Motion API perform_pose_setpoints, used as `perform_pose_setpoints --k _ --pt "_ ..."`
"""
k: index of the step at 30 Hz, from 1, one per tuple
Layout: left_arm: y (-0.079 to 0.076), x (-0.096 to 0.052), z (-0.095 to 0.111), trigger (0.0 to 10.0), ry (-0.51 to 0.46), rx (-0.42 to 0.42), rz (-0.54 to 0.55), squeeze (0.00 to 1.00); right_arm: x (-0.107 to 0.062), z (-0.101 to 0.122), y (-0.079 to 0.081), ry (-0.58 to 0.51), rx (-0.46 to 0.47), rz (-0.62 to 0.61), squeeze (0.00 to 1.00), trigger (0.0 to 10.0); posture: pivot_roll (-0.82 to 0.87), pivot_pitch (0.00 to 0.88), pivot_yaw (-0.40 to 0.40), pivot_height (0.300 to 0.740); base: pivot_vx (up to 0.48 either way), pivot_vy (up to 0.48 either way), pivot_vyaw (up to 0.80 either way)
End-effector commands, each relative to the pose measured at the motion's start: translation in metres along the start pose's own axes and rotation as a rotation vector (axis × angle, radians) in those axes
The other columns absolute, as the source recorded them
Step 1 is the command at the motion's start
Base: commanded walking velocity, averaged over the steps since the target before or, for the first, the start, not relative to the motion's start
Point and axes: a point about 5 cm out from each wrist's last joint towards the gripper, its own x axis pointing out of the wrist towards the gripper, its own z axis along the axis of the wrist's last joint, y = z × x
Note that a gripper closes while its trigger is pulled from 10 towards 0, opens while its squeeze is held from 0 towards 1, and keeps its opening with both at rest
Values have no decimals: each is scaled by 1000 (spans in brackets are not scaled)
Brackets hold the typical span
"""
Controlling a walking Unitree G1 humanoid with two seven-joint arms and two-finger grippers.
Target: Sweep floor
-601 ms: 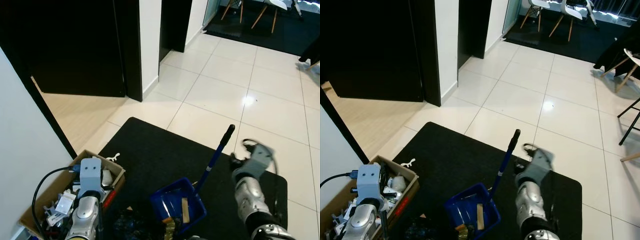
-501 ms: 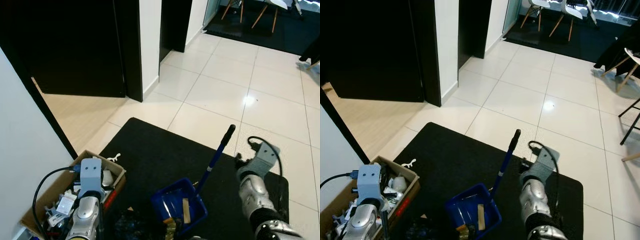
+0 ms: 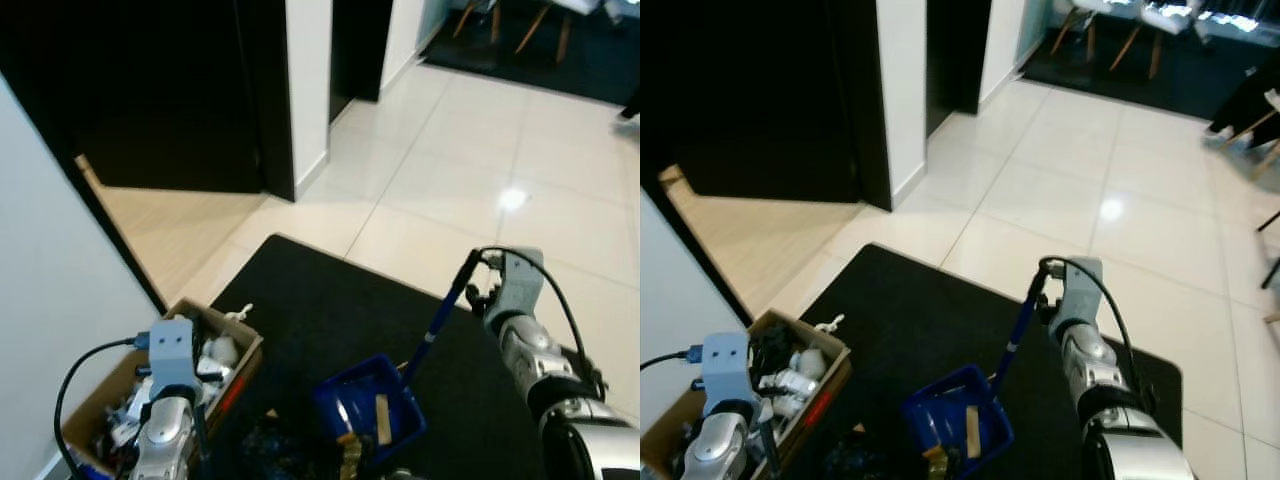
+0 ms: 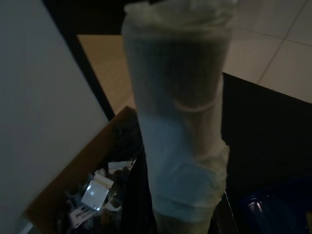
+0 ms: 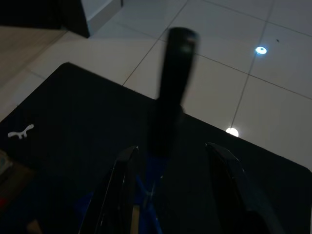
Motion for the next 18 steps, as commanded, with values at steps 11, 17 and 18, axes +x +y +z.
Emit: perform_pose_setpoints --k 11,17,18 --pt "18 -18 -7 10000 54 15 46 0 4 28 -30 23 -166 -4 0 10000 274 159 -44 740 0 0 0" --pt "21 -21 -4 10000 53 24 50 0 5 40 -37 1 -184 -24 0 10000 289 175 -34 740 0 0 0" --pt "21 -21 -4 10000 53 24 50 0 5 40 -37 1 -184 -24 0 10000 289 175 -34 740 0 0 0"
